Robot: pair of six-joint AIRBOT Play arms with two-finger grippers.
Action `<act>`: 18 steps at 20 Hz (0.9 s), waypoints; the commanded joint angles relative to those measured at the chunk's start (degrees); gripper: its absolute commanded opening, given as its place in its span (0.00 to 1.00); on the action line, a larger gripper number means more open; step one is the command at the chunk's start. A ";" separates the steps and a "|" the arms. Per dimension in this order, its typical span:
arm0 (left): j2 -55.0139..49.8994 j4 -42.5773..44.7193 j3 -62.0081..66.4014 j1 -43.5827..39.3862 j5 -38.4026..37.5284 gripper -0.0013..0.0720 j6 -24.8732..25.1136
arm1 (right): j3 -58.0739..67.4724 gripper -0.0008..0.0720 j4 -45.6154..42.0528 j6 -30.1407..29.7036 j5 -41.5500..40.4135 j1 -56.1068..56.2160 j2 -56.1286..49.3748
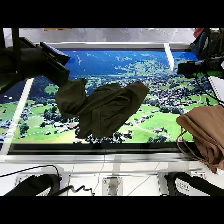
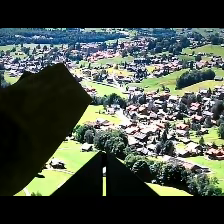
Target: Fold the clothes and pants, and hang the long-sleeved shirts on hangers.
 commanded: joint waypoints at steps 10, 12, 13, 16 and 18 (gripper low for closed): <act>-2.29 6.97 -0.02 0.02 4.92 0.05 0.02 | -7.87 0.05 20.22 -18.14 6.43 19.12 -5.01; -2.23 18.40 -0.02 1.55 3.85 0.05 -0.66 | -12.66 0.05 15.98 -22.10 6.10 26.40 -7.08; -2.23 21.64 -0.02 4.22 3.17 0.05 -1.75 | -14.67 0.05 15.21 -22.88 6.03 29.57 -8.31; -2.21 21.79 -0.04 16.33 1.40 0.05 -6.05 | -18.03 0.24 14.05 -25.18 4.13 37.62 -12.33; -2.27 20.76 -0.09 25.16 -0.70 0.05 -10.78 | -18.21 0.55 12.39 -30.05 1.55 42.86 -15.54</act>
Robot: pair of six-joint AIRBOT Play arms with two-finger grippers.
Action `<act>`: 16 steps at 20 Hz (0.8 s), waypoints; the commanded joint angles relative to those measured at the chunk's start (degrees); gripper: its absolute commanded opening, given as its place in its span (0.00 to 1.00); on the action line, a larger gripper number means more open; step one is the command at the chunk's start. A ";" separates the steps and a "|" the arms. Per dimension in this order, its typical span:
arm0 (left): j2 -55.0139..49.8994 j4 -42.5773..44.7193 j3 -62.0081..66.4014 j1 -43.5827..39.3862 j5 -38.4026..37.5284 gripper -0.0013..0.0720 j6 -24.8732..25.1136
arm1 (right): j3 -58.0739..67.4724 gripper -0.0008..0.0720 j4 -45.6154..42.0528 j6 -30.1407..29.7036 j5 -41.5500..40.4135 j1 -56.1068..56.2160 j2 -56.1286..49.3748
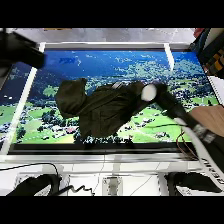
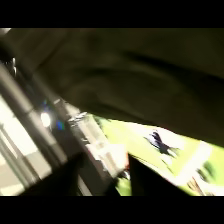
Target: Fold the clothes and pants, and hang the long-sleeved shirts on hangers.
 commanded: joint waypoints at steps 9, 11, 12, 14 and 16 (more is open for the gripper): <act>-0.11 -7.85 -1.33 23.26 -6.01 0.05 -6.08 | -2.08 0.82 -6.45 -17.31 -23.06 21.44 -9.66; -0.11 -8.00 -2.99 23.26 -6.03 0.05 -6.10 | -2.08 0.87 -6.64 -17.31 -24.24 22.38 -11.89; -0.11 -8.00 -3.93 23.26 -6.03 0.05 -6.10 | -2.08 0.87 -6.82 -17.31 -25.20 22.69 -12.79; -0.11 -8.00 -5.64 23.26 -6.01 0.05 -6.10 | -2.08 0.86 -8.66 -17.05 -28.04 22.91 -14.08; -0.11 -7.98 -6.58 23.26 -5.97 0.05 -6.08 | -2.08 0.79 -13.03 -12.85 -29.64 22.82 -14.40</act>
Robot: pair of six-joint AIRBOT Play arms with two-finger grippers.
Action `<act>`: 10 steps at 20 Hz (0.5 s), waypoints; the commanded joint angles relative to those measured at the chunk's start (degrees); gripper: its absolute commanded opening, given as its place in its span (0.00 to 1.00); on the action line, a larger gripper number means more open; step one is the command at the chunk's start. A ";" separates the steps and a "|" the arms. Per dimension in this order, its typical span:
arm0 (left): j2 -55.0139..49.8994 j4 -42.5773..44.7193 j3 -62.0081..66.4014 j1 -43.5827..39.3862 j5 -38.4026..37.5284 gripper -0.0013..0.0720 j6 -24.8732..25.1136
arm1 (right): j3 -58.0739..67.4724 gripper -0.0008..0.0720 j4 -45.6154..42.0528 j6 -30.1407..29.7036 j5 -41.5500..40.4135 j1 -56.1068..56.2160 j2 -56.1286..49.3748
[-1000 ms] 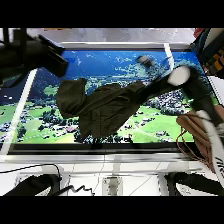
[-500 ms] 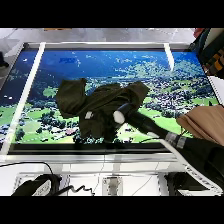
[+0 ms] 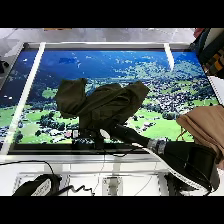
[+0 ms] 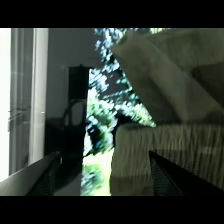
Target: Fold the clothes and pants, and hang the long-sleeved shirts on hangers.
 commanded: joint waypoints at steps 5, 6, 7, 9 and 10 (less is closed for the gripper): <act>-0.02 -0.33 -1.79 0.22 1.81 0.05 -0.09 | -0.02 0.70 -11.13 9.79 -3.50 -0.42 -2.51; -0.02 -0.33 -1.79 0.22 1.95 0.05 -0.09 | -0.02 0.60 -11.21 10.27 -3.50 -0.42 -2.86; -0.02 -0.33 -1.79 0.22 1.92 0.05 -0.09 | -0.02 0.53 -11.26 10.32 -3.50 -0.42 -3.19; -0.02 -0.31 -1.79 0.22 1.92 0.05 -0.09 | 0.00 0.41 -11.65 10.32 -3.50 -0.42 -3.39; -0.02 -0.31 -1.79 0.22 1.95 0.05 -0.09 | 0.02 0.08 -11.80 10.32 -3.39 -0.42 -3.28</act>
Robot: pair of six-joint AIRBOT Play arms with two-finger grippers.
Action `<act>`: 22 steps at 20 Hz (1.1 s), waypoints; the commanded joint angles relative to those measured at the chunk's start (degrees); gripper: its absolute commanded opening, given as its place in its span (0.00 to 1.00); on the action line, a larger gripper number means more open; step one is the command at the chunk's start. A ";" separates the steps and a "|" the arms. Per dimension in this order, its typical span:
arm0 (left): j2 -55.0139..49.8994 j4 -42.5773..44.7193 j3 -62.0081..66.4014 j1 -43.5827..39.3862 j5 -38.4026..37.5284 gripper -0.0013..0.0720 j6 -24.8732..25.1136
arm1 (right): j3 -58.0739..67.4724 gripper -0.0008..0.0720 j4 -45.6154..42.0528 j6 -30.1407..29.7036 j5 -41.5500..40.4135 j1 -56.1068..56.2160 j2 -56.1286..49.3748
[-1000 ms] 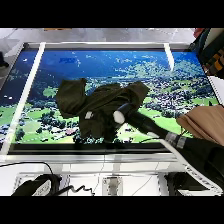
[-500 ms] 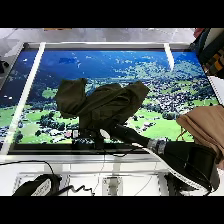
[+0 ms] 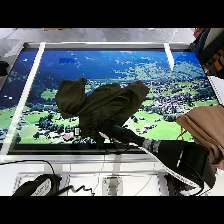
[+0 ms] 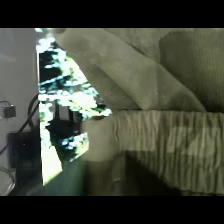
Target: Fold the clothes and pants, and hang the long-sleeved shirts on hangers.
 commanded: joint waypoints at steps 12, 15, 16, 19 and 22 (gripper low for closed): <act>-5.29 0.22 -1.70 0.11 -0.22 0.05 0.04 | 7.87 0.05 -2.05 20.55 8.46 -20.02 14.95; -5.62 -4.09 -7.13 0.11 -2.32 0.05 4.55 | 7.87 0.05 1.92 22.34 10.21 -32.65 20.87; -5.53 -8.22 -9.44 0.11 -3.28 0.05 6.34 | 7.87 0.05 3.72 22.34 10.88 -37.38 22.21; -5.31 -33.53 -19.23 0.07 -6.82 0.05 15.26 | 7.82 0.05 11.74 22.25 14.56 -49.53 23.54; -5.35 -53.42 -29.64 -2.45 -9.51 0.06 28.44 | 7.04 0.05 16.98 22.08 16.92 -55.63 23.47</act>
